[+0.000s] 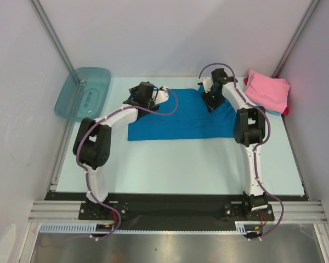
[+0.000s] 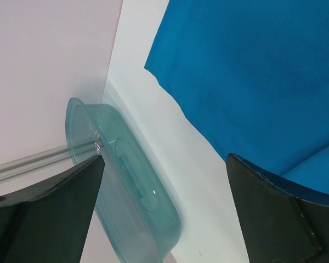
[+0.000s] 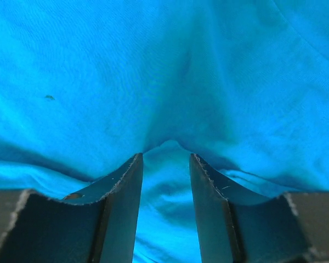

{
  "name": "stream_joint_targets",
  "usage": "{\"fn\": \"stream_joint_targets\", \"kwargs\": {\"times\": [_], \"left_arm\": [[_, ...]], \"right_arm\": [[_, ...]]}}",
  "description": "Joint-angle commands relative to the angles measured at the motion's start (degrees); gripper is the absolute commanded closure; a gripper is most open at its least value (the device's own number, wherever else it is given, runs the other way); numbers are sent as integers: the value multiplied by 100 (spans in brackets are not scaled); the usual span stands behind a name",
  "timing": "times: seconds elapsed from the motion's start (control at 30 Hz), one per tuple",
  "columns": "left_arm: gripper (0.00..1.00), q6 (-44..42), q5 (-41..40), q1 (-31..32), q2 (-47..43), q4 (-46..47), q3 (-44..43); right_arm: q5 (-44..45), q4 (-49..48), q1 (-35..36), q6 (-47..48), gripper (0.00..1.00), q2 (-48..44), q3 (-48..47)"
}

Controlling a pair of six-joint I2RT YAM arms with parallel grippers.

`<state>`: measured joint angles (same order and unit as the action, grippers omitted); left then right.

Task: Fold and stack the t-shirts
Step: Fold the tshirt

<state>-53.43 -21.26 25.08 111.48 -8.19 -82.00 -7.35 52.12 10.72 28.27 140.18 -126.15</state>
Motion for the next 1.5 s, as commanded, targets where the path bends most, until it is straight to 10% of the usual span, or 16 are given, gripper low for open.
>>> {"fn": "stream_joint_targets", "kwargs": {"times": [0.0, 0.7, 1.47], "left_arm": [[0, 131, -28, 76, 14, 45, -229], [0, 96, -54, 208, 76, 19, -282], [0, 157, -10, 252, 93, 19, -335]], "right_arm": [[59, -88, 53, -23, 55, -35, -217], [23, -123, 97, -129, 87, 300, -499], [217, -70, 141, -32, 82, -237, -296]]}}
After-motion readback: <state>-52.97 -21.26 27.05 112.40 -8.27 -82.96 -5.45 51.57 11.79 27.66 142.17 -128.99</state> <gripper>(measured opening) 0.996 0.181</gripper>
